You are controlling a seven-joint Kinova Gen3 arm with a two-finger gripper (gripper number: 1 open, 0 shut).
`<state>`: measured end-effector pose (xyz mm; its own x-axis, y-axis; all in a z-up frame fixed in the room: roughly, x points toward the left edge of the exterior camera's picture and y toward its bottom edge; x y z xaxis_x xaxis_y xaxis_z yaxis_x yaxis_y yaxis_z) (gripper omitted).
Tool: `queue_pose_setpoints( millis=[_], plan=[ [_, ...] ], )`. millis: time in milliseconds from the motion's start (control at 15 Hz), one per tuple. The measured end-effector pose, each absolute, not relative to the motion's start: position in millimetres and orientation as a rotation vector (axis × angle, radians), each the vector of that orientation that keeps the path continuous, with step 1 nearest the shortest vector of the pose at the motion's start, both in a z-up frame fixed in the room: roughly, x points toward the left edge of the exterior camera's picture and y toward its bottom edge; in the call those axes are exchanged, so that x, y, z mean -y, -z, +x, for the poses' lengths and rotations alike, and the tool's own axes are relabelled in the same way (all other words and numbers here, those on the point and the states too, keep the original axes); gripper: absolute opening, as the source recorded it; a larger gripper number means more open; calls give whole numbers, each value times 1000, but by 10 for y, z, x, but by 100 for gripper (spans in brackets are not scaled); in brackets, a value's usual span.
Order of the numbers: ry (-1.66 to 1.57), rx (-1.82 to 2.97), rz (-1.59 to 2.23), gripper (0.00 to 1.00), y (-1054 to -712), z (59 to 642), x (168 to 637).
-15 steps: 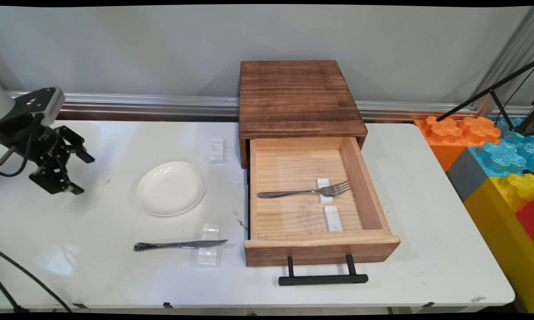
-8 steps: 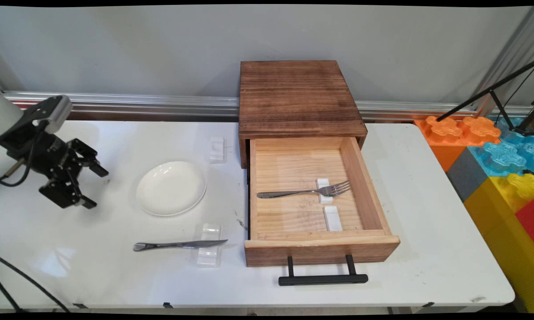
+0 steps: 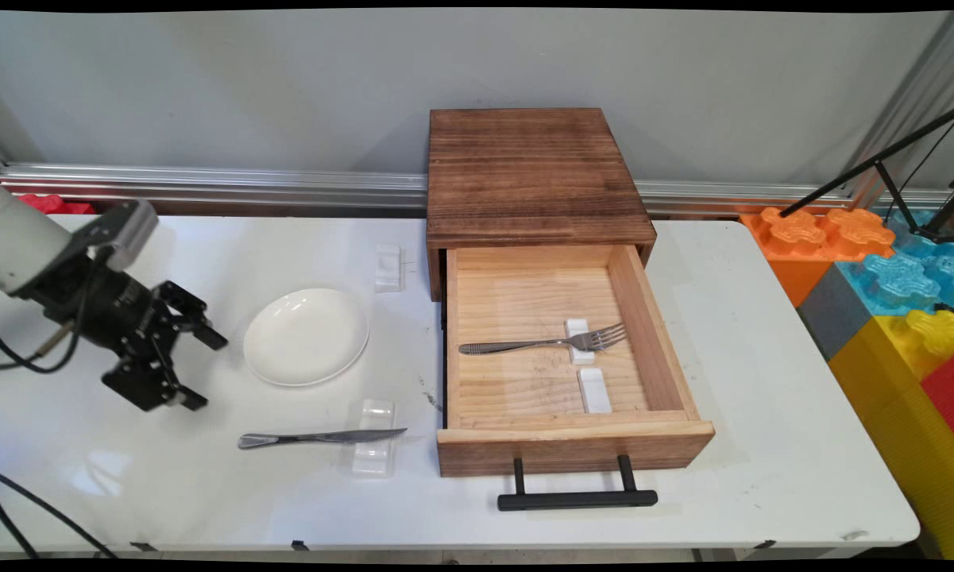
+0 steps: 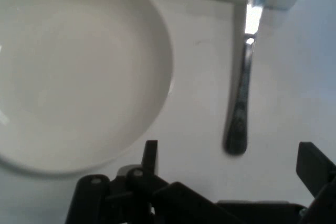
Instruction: Pick up the knife from the right of the white plate
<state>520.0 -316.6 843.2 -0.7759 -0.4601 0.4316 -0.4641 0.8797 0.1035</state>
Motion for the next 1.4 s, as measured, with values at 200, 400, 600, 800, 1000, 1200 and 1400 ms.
queue_pose_setpoints(
  millis=[200,400,600,800,1000,1200,1400],
  plan=[
    [-1,2579,672,100,-8327,4960,3148],
    [0,2573,671,100,-8233,4762,3174],
    [8,2589,649,100,-8118,4551,3228],
    [8,2612,623,100,-8013,4374,3291],
    [4,2639,611,100,-7912,4230,3338],
    [4,2661,606,100,-7822,4109,3362],
    [1,2673,603,100,-7766,4025,3373]
  ],
)
